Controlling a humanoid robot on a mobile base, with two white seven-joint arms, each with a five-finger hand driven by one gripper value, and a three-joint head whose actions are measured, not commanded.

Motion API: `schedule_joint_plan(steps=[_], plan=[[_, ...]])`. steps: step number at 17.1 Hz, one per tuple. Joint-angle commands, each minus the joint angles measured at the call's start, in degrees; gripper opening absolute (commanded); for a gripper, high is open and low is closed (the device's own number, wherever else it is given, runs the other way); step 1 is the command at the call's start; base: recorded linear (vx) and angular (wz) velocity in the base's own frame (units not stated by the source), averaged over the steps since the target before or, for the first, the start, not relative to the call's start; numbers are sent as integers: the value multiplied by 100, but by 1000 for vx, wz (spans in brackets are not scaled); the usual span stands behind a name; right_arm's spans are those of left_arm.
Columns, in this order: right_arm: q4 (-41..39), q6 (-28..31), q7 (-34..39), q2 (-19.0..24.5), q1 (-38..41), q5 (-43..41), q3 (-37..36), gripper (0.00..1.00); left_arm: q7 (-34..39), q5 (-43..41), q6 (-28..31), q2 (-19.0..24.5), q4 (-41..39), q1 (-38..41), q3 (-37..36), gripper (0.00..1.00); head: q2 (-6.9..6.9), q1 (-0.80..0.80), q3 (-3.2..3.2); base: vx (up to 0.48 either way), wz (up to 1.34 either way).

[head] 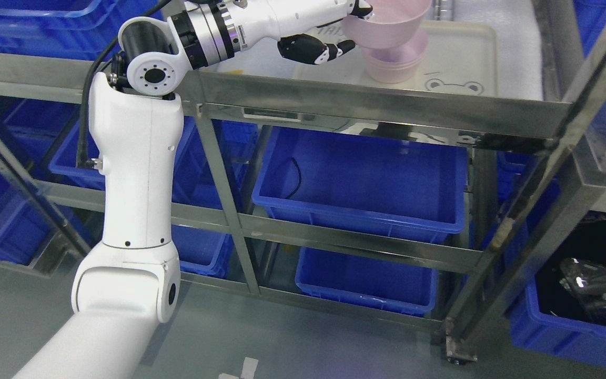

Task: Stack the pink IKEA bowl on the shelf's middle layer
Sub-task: 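Lower the pink bowl onto the stacked pink bowls on the white tray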

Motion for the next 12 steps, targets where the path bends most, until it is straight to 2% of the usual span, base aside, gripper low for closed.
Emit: schedule_joint_plan(steps=[1,3,8,12], plan=[[-100,5,2,-100,131,0,0,100,3,-967,19,215,1091,-412,388,4,0,0,0,52,-575],[-100,5,2,-100,131,0,0,100,20,-1355,27,250,1311,-395,415,4,-1,0,0,56,-447],[-100,5,2,-100,131,0,0,100,143,-1365,19,145,1391,-96,380,4,-1,0,0,59,-187],[-100,5,2,-100,131,0,0,100,372,-1417,10,39,1795,-131,239,4,-1,0,0,42,-163]])
